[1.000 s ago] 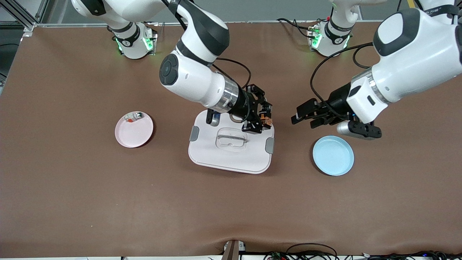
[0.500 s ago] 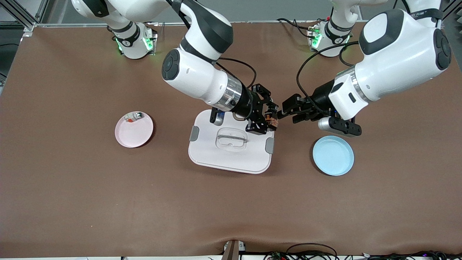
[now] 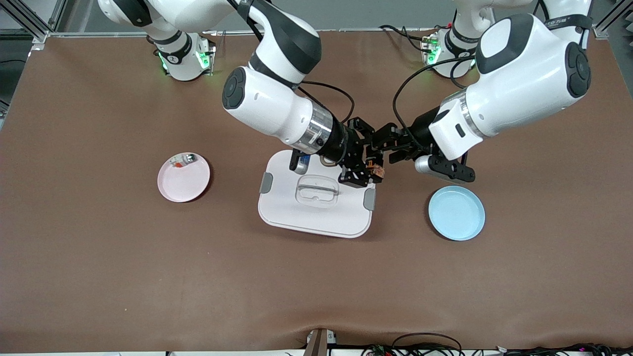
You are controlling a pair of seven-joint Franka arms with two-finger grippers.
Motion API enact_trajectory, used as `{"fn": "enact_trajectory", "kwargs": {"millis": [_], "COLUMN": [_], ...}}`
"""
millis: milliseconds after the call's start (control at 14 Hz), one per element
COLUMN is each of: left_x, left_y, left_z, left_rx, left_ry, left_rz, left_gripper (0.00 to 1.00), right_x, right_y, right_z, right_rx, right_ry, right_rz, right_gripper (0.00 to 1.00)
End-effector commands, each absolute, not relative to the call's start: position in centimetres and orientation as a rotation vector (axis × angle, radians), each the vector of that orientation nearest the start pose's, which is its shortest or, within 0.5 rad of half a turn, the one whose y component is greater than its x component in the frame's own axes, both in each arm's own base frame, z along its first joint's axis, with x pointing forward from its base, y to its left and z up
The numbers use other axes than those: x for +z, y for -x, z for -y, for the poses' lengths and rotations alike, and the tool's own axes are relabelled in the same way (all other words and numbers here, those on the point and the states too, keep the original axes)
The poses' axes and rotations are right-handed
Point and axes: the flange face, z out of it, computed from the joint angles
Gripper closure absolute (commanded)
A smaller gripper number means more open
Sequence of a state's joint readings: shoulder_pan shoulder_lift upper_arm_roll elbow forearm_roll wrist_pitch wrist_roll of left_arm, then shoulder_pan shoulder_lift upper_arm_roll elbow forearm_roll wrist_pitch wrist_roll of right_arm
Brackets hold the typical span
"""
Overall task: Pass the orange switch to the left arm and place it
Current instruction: 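Grasp the orange switch with the left gripper beside the right gripper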
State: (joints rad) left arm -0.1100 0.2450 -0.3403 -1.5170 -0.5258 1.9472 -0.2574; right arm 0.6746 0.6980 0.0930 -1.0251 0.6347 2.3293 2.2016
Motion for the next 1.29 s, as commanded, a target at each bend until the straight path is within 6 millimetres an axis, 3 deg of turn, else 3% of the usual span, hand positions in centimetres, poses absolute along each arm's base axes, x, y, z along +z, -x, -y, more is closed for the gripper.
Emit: {"fn": "enact_trajectory", "kwargs": {"millis": [0, 143, 286, 571, 929, 1143, 1214], "left_x": [55.6, 55.5, 55.5, 54.7, 54.5, 54.7, 54.7], "left_y": [-58.7, -58.8, -58.8, -58.9, -59.1, -59.1, -59.0], "left_z": [29.3, 29.4, 29.4, 29.7, 29.7, 29.6, 29.7], "left_rx": [-0.032, -0.030, -0.031, -0.049, -0.051, -0.050, -0.050], "left_ry": [-2.520, -2.518, -2.519, -2.519, -2.521, -2.521, -2.522], "left_rz": [0.045, 0.045, 0.044, 0.045, 0.041, 0.035, 0.037], "left_gripper": [0.31, 0.38, 0.55, 0.64, 0.97, 1.00, 1.00], "right_x": [51.8, 51.8, 51.9, 52.0, 52.1, 52.1, 52.2], "right_y": [-58.6, -58.6, -58.6, -58.4, -58.4, -58.5, -58.4], "right_z": [-54.2, -54.2, -54.2, -54.4, -54.4, -54.3, -54.4], "right_rx": [0.768, 0.768, 0.768, 0.770, 0.770, 0.772, 0.777], "right_ry": [1.481, 1.481, 1.481, 1.474, 1.469, 1.467, 1.465], "right_rz": [-1.849, -1.849, -1.848, -1.845, -1.844, -1.846, -1.846], "right_gripper": [1.00, 1.00, 1.00, 1.00, 1.00, 1.00, 0.92]}}
